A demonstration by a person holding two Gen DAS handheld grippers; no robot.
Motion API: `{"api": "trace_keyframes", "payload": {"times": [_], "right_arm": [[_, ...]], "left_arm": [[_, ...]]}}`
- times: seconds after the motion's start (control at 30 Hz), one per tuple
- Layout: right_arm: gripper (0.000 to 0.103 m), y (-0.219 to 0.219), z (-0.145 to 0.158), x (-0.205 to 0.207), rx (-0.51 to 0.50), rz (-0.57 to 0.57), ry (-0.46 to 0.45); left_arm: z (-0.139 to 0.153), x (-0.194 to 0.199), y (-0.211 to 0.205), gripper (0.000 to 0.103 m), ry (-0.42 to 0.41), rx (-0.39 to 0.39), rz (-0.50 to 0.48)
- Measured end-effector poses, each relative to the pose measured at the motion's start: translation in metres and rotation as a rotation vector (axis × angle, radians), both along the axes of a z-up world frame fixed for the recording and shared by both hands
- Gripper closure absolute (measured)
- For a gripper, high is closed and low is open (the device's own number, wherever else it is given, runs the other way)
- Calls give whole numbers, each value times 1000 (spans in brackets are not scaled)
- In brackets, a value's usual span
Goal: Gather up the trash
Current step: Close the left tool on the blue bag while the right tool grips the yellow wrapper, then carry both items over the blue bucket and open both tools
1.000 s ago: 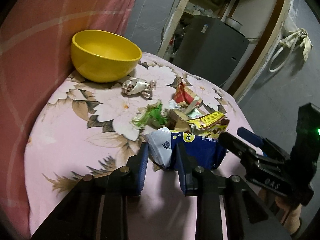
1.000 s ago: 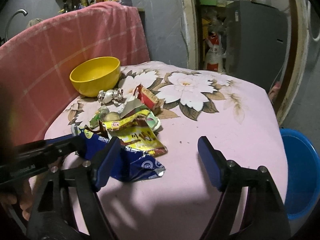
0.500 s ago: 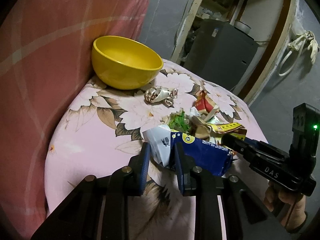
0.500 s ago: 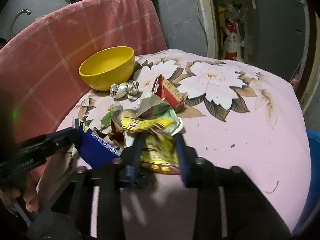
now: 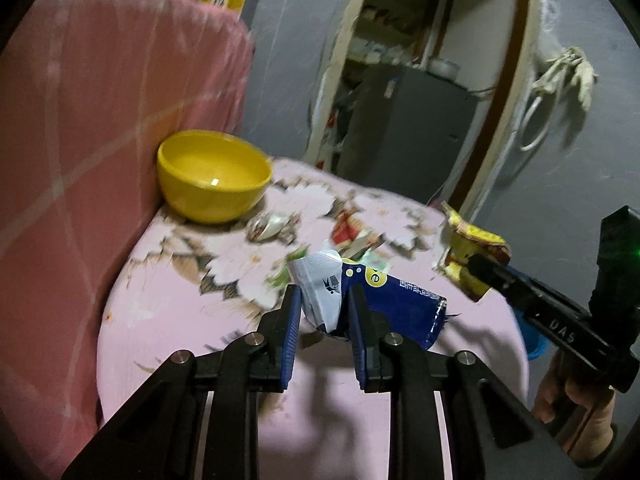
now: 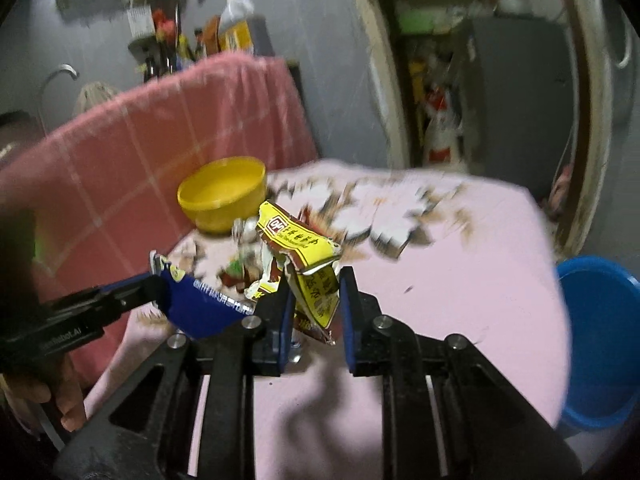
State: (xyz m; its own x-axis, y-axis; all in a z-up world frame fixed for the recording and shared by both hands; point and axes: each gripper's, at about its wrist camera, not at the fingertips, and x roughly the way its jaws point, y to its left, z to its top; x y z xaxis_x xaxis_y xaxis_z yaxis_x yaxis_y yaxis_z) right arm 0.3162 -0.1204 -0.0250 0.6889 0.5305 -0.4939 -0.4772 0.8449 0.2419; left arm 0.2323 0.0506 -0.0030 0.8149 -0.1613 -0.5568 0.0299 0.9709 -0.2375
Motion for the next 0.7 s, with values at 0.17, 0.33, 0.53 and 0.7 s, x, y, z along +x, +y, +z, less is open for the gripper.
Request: {"api": "trace_keyframes", "payload": {"times": [0.17,0.33,0.53,0.7], "right_arm": [[74,-33,36,-21,49,-102,-139],[74,-72,68,-42,97,-212,-271],[74,-117,94,-60,110,-354,-390],[74,-158,103,-70,84,-469,-441]], "left_arm": [[28,-2,-21,83,-113,-8,-40],[56,7,-53,83,-230,0,-74],[91,22,-108,83,-365,30,-137],[107,35,-155,83,-419,52,-209]]}}
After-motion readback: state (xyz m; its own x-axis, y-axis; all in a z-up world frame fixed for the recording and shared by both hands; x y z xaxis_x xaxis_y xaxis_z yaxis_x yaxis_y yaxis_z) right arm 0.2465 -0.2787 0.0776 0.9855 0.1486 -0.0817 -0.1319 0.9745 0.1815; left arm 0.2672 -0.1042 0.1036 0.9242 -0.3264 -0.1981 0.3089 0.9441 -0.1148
